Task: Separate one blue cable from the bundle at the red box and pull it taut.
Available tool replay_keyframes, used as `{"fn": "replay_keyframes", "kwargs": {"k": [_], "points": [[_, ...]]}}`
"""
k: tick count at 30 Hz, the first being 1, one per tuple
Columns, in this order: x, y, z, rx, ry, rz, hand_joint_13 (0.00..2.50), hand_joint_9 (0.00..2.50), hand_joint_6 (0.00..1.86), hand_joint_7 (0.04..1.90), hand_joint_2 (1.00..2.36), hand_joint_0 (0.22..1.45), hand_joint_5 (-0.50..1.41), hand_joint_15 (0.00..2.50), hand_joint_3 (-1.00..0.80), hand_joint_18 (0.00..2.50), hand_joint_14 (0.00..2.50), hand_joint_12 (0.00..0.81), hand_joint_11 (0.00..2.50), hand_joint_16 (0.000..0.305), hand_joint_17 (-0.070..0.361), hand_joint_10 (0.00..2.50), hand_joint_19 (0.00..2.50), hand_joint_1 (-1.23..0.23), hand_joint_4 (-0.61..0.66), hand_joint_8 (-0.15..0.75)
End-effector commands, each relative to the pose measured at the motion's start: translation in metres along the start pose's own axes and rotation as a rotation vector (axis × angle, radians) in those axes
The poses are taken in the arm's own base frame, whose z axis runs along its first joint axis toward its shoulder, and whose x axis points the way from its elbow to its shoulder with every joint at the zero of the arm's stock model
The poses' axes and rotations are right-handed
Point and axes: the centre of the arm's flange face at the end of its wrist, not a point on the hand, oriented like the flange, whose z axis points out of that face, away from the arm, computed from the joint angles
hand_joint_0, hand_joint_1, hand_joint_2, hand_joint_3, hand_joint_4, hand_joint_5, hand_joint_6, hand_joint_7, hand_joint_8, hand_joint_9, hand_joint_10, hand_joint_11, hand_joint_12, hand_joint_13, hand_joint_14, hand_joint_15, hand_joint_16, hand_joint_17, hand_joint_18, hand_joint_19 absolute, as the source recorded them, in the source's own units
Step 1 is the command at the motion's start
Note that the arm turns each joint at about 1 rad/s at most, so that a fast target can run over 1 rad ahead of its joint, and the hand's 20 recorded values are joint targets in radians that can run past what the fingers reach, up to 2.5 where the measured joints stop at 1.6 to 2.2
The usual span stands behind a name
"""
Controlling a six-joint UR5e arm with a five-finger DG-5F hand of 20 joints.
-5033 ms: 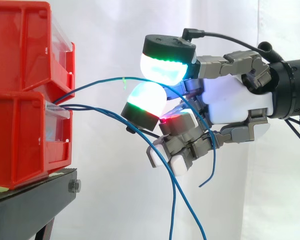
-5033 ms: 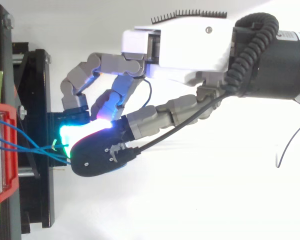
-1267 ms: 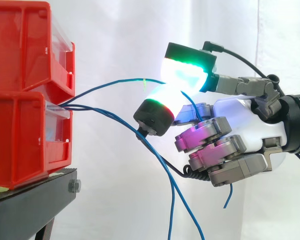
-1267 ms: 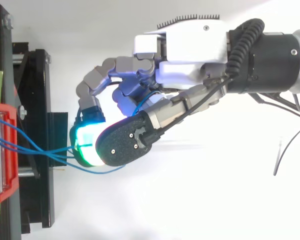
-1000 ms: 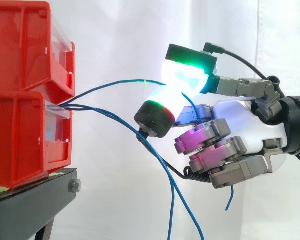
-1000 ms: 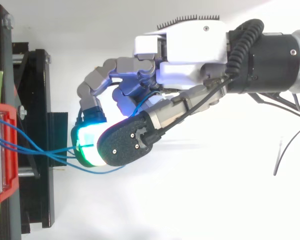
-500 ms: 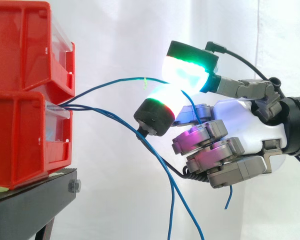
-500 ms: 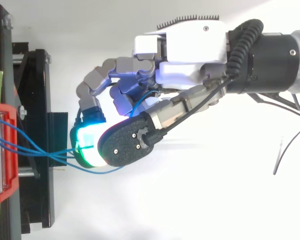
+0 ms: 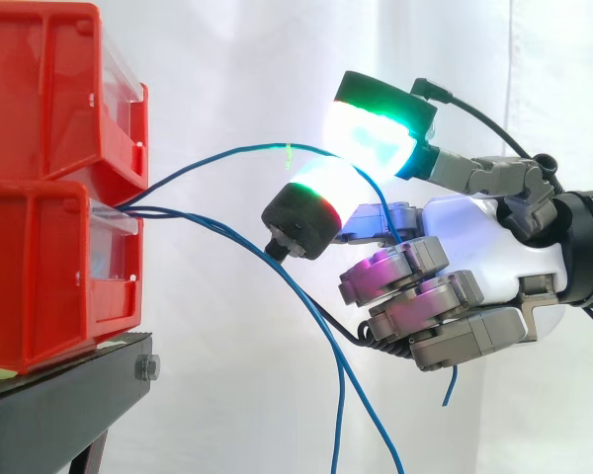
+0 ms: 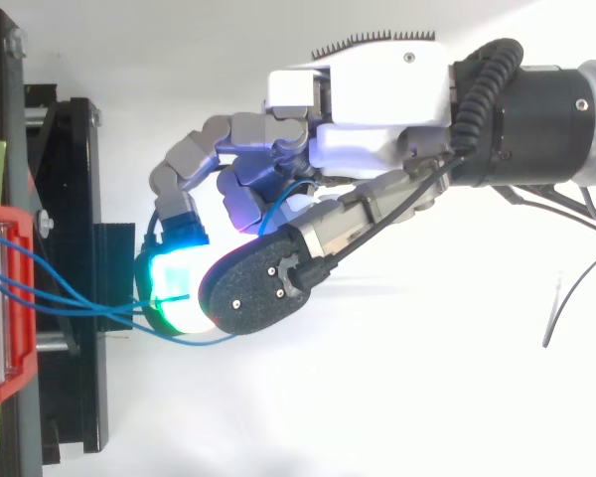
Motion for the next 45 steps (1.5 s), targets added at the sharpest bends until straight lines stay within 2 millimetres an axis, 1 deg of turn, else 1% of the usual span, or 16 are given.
{"fn": "replay_keyframes", "kwargs": {"k": [1,2,5,8,11,14,18,19,21,22,23,29,31,36,37,45], "points": [[0.0,0.0,0.0,-0.001,0.0,0.0,0.68,0.44,0.9,1.27,1.02,0.73,-0.2,1.6,-0.24,1.28,2.5,0.297,1.64,0.029,0.065,2.5,1.86,-0.84,-0.44,0.229],[0.0,0.0,0.0,0.001,0.0,0.0,0.69,0.47,0.9,1.34,1.02,0.74,-0.2,1.61,-0.2,1.29,2.5,0.299,1.66,0.029,0.065,2.5,1.86,-0.84,-0.46,0.226],[0.0,0.0,0.0,-0.001,0.0,0.0,0.7,0.51,0.92,1.42,1.03,0.74,-0.2,1.6,-0.09,1.3,2.5,0.293,1.7,0.028,0.063,2.5,1.89,-0.83,-0.5,0.224],[0.0,0.0,0.0,0.001,0.0,0.0,0.73,0.56,0.92,1.46,1.03,0.73,-0.19,1.62,-0.04,1.33,2.5,0.295,1.74,0.029,0.065,2.5,1.89,-0.82,-0.52,0.226],[0.0,0.0,0.0,0.001,0.0,0.002,0.74,0.6,0.92,1.54,1.03,0.73,-0.18,1.62,0.03,1.35,2.5,0.295,1.8,0.028,0.063,2.5,1.91,-0.79,-0.54,0.225],[0.002,-0.001,-0.001,0.008,0.01,0.001,0.75,0.62,0.92,1.56,1.03,0.73,-0.17,1.64,0.07,1.36,2.5,0.297,1.84,0.027,0.061,2.5,1.91,-0.78,-0.53,0.223],[0.003,-0.001,0.0,0.006,0.026,0.003,0.75,0.62,0.92,1.57,1.03,0.73,-0.17,1.66,0.08,1.36,2.5,0.293,1.86,0.028,0.063,2.5,1.91,-0.78,-0.53,0.217],[0.004,-0.001,0.0,0.007,0.03,0.003,0.76,0.63,0.92,1.57,1.03,0.73,-0.17,1.65,0.08,1.37,2.5,0.3,1.84,0.029,0.064,2.5,1.92,-0.77,-0.53,0.223],[0.003,-0.001,0.0,0.005,0.024,0.0,0.76,0.63,0.92,1.55,1.03,0.73,-0.17,1.65,0.08,1.37,2.5,0.3,1.88,0.028,0.063,2.5,1.92,-0.77,-0.53,0.225],[0.003,-0.001,0.0,0.005,0.026,0.001,0.76,0.63,0.92,1.55,1.03,0.73,-0.17,1.64,0.08,1.37,2.5,0.293,1.86,0.029,0.064,2.5,1.93,-0.77,-0.53,0.225],[0.003,-0.001,0.0,0.005,0.024,0.001,0.76,0.63,0.92,1.55,1.03,0.73,-0.17,1.67,0.08,1.37,2.5,0.295,1.89,0.029,0.066,2.5,1.91,-0.77,-0.53,0.22],[0.003,-0.002,0.0,0.006,0.024,-0.002,0.77,0.63,0.92,1.54,1.03,0.73,-0.17,1.65,0.08,1.37,2.5,0.303,1.86,0.029,0.065,2.5,1.91,-0.77,-0.53,0.226],[0.004,-0.009,-0.003,0.022,0.03,-0.001,0.77,0.63,0.92,1.54,1.03,0.73,-0.17,1.65,0.08,1.37,2.5,0.303,1.87,0.029,0.066,2.5,1.91,-0.77,-0.53,0.22],[0.005,-0.021,-0.007,0.044,0.031,-0.012,0.77,0.64,0.92,1.55,1.03,0.73,-0.17,1.65,0.08,1.38,2.5,0.303,1.85,0.029,0.066,2.5,1.91,-0.77,-0.54,0.223],[0.005,-0.022,-0.007,0.047,0.031,-0.012,0.77,0.64,0.92,1.55,1.03,0.73,-0.17,1.64,0.08,1.38,2.5,0.302,1.88,0.029,0.065,2.5,1.91,-0.77,-0.53,0.221],[0.006,-0.022,-0.007,0.045,0.032,-0.02,0.77,0.63,0.92,1.55,1.03,0.73,-0.17,1.65,0.08,1.38,2.5,0.303,1.88,0.028,0.063,2.5,1.91,-0.77,-0.54,0.221]]}}
